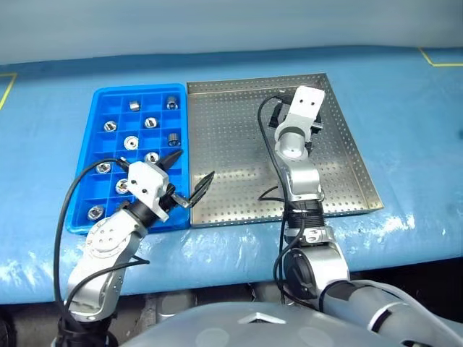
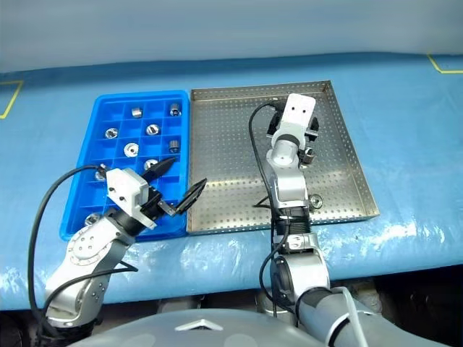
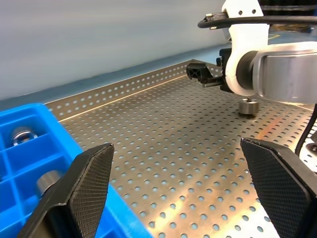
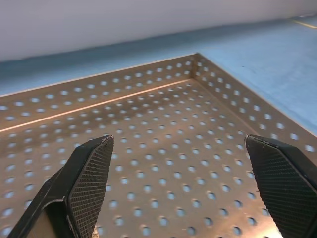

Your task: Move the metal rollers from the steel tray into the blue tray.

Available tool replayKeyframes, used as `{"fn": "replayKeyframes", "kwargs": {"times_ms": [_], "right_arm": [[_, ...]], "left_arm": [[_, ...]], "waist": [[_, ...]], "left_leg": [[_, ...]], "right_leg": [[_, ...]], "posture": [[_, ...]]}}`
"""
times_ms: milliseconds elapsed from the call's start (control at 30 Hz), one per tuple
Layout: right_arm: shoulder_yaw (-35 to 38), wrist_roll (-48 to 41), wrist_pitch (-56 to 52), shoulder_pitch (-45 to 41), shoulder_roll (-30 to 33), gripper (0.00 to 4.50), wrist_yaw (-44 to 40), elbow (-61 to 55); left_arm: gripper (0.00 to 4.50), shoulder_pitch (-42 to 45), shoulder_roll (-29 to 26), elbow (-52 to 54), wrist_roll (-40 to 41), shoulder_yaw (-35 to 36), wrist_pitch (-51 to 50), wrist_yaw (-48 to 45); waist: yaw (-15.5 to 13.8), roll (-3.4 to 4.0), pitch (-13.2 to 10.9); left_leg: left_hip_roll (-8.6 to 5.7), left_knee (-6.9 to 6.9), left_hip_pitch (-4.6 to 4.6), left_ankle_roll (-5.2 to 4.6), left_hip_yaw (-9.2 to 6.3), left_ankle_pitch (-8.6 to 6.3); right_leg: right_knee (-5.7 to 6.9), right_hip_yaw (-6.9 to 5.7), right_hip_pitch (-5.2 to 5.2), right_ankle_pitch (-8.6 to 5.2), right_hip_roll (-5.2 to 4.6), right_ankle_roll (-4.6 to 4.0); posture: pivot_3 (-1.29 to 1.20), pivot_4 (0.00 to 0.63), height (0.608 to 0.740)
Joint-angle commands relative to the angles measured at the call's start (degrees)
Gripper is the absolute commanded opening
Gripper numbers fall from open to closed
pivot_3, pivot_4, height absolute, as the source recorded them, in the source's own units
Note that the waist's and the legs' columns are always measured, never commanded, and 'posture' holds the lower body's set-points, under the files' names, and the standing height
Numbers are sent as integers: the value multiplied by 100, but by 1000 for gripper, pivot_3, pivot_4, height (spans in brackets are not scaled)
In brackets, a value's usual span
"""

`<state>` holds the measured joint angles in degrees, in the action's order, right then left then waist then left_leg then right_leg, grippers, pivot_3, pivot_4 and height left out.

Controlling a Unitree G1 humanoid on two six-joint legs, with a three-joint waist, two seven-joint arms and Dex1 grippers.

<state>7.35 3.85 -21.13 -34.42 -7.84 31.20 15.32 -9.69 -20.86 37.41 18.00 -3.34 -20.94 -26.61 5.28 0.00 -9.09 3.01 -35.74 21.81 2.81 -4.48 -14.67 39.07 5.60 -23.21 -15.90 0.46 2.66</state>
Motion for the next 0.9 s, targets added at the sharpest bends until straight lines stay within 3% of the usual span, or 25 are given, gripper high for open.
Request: {"fn": "replayKeyframes", "kwargs": {"times_ms": [33,233,600,700,900], "right_arm": [[213,115,251,-112,-260,4468,731,191],[388,-1,283,-233,-373,4468,1392,563],[613,-1123,-80,-131,-598,4468,903,718],[597,-1283,-242,-25,-691,3832,984,426],[32,-1275,-927,206,-910,1915,1155,-577]], "left_arm": [[4500,149,-211,23,-35,-215,12,-254],[4500,345,-462,-136,-85,-678,9,-598],[4500,421,-328,-238,-145,-985,55,-587],[4500,386,-312,-229,-165,-979,55,-562],[4500,297,-278,-226,-158,-939,93,-512]], "waist": [[27,1,0],[131,1,0],[185,5,0],[170,5,-1],[153,9,-2]], "left_leg": [[-2,-1,0,0,0,0],[-5,-7,1,-1,1,0],[-3,-9,-4,-4,-1,-1],[-3,-13,-10,-5,-2,-2],[-4,-12,-6,-5,-3,-2]], "right_leg": [[1,1,0,0,-2,0],[2,4,2,0,-3,1],[6,3,6,0,1,1],[7,3,13,0,2,1],[6,3,11,0,1,1]], "posture": [[-57,150,740],[-49,150,740],[-27,150,740],[-20,150,740],[-16,150,740]]}}
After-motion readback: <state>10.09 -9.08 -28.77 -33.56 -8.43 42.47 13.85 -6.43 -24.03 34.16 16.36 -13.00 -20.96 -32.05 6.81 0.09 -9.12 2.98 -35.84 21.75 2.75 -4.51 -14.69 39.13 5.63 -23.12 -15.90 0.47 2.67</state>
